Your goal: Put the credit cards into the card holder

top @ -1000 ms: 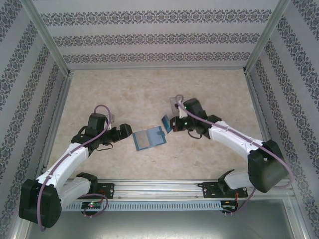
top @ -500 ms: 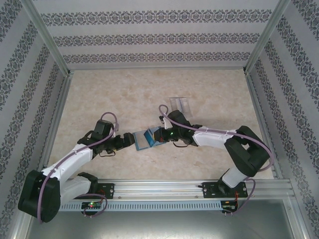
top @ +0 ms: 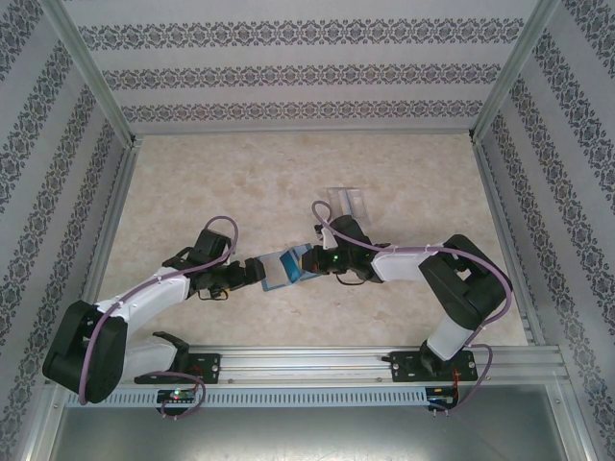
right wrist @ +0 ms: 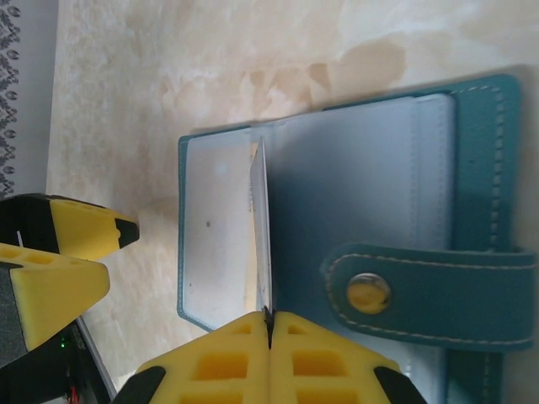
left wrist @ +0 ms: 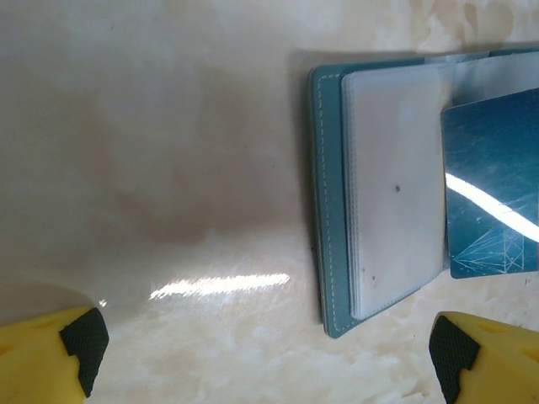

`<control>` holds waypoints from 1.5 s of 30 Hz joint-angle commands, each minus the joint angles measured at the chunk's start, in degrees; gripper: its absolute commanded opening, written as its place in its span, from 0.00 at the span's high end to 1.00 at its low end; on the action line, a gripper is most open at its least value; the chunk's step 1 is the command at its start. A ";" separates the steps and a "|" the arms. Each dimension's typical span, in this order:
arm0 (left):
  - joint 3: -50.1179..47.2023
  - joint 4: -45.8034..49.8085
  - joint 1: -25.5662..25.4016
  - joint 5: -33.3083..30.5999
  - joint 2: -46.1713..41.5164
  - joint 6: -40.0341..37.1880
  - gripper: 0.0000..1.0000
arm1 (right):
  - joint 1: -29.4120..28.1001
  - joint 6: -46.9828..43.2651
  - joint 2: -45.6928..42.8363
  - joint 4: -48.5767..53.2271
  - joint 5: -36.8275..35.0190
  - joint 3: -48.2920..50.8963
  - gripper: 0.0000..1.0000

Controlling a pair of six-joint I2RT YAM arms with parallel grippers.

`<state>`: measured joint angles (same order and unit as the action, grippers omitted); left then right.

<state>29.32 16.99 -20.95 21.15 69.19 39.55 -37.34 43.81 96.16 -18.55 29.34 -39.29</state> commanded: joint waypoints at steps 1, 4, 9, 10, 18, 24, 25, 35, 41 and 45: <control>0.98 -1.94 -1.02 -1.96 0.54 0.52 0.00 | 1.04 1.23 -0.92 -2.37 1.22 1.21 1.00; 1.48 -1.70 -1.52 -1.54 1.25 0.57 0.00 | 1.49 3.80 0.90 -6.15 2.57 2.26 1.00; 1.26 -3.20 -1.95 -1.25 2.79 0.54 0.00 | 1.32 6.89 4.53 -11.60 5.01 2.49 1.00; 1.79 -2.90 -1.97 -1.17 3.16 0.40 0.00 | 1.20 7.71 4.88 -12.68 5.39 2.70 1.00; 2.99 -5.30 -2.03 -1.91 6.26 0.86 0.04 | 0.12 8.56 5.20 -13.33 5.69 2.51 1.00; 3.06 -9.05 -2.08 0.81 9.52 1.72 0.19 | -2.32 10.27 8.19 -16.38 5.66 1.84 1.00; 3.17 -9.23 -2.14 0.83 9.73 1.72 0.20 | -2.64 10.62 8.67 -17.28 5.59 1.85 1.00; 2.26 -10.73 -2.17 -1.55 11.19 2.00 0.33 | -4.39 11.86 11.15 -21.99 4.77 2.33 1.00; 2.40 -12.68 -2.18 -0.14 12.09 2.22 0.56 | -6.78 13.44 11.49 -23.37 3.48 1.29 1.00; 3.69 -10.79 -2.17 -0.40 12.55 1.24 0.61 | -7.65 15.48 12.55 -23.99 3.18 0.62 1.00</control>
<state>33.04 19.77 -21.96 14.20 77.91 41.74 -44.16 57.54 107.26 -40.97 33.52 -37.67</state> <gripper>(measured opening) 0.395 0.048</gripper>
